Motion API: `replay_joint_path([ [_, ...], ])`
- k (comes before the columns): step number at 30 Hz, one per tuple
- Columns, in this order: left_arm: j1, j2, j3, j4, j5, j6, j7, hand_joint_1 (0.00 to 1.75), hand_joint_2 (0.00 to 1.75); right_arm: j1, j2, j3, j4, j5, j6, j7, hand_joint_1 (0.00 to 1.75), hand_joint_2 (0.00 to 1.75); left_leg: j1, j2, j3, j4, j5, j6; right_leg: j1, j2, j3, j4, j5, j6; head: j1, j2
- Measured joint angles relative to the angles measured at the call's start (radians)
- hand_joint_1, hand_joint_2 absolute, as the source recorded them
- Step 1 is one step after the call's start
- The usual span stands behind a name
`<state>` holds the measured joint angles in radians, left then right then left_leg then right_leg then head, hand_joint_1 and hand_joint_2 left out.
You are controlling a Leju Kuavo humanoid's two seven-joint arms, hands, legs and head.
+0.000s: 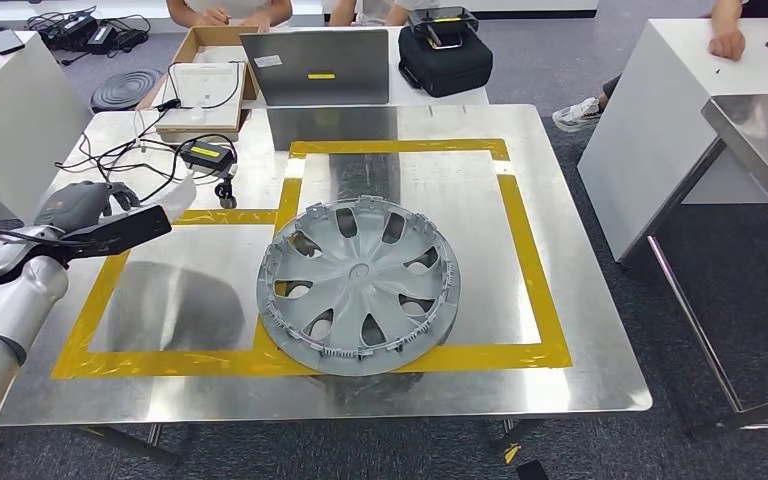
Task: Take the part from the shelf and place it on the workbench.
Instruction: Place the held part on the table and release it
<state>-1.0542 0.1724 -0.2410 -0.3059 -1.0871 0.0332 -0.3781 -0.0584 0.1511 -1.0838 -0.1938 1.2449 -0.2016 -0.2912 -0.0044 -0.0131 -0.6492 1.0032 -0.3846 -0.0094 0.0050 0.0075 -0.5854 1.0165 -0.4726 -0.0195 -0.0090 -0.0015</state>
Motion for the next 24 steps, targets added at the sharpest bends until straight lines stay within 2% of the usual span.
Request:
replay_joint_path([
  [1,0.0,0.0,0.001,0.0,0.003,0.004,-0.004,0.0,0.0,0.0,0.0,0.0,0.0,0.002,0.0,0.0,0.0,0.0,0.0,0.0,0.0,0.0,0.0,0.0,0.0,0.0,0.0,0.0,0.0,0.0,0.0,0.0],
  [11,0.022,-0.007,0.016,0.0,-0.003,0.085,-0.01,0.0,0.0,-0.001,0.0,0.0,0.0,0.007,0.001,0.011,0.0,0.0,0.0,0.0,0.0,0.0,0.0,0.0,0.0,0.0,0.0,0.0,0.0,0.0,0.0,0.0],
  [15,0.024,-0.021,0.016,0.0,-0.014,0.085,-0.016,0.0,1.75,-0.001,0.0,0.0,0.0,0.0,0.001,0.01,0.0,0.0,0.0,0.0,0.0,0.0,0.0,0.0,0.0,0.0,0.0,0.0,0.0,0.0,0.0,0.0],
  [19,0.024,-0.026,0.016,0.0,-0.012,0.062,-0.035,0.0,0.0,0.0,0.0,0.0,0.0,0.002,0.001,0.008,0.0,0.0,0.0,0.0,0.0,0.0,0.0,0.0,0.0,0.0,0.0,0.0,0.0,0.0,0.0,0.0],
  [24,0.028,-0.022,0.017,0.0,-0.005,0.089,-0.032,0.0,0.0,0.0,0.001,0.0,0.0,0.009,0.0,0.003,0.0,0.0,0.0,0.0,0.0,0.0,0.0,0.0,0.0,0.0,0.0,0.0,0.0,0.0,0.0,0.0],
])
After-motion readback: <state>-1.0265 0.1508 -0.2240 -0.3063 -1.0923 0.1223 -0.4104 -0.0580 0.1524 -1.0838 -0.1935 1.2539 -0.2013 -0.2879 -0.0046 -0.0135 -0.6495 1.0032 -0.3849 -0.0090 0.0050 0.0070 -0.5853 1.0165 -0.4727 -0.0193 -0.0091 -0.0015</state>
